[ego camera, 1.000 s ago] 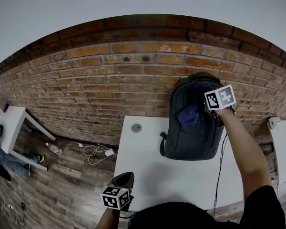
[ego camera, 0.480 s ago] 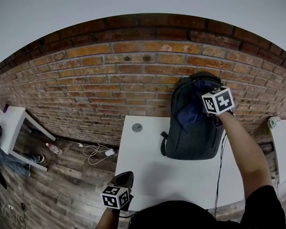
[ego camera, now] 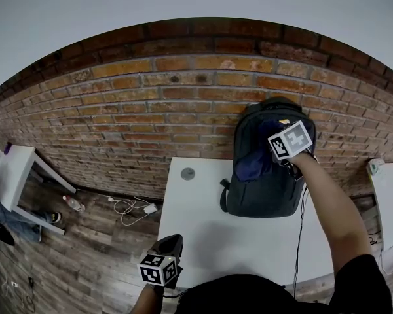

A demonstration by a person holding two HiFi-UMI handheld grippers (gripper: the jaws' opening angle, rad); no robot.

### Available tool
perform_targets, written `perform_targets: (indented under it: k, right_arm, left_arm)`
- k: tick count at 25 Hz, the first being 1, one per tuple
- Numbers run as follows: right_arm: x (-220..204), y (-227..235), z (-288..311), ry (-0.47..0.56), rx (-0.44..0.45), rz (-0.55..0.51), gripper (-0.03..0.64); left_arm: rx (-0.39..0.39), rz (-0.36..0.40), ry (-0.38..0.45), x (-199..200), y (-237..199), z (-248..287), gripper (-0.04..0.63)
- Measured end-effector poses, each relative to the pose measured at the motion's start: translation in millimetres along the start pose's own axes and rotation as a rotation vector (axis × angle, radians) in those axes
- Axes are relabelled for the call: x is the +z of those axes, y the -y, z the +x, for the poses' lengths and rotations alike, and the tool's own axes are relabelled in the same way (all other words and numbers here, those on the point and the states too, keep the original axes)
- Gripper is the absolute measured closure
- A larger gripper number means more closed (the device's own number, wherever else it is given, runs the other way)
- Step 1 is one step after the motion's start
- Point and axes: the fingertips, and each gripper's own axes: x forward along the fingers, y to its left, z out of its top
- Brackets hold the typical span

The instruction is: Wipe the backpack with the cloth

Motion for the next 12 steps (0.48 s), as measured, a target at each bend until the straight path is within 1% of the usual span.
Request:
perform_targets:
  k: [6,12]
  right_arm:
    - [-20.0,-9.5,5.4,-0.056,0.012,0.012,0.577]
    - [-46.7,-26.1,6.2,-0.087,0.087,0.074,0.577]
  left_arm:
    - [0.007,0.000,0.009,-1.6,0.1,-5.1,0.598]
    - [0.012,0.002,0.011,-5.8,1.1,-9.6,0.598]
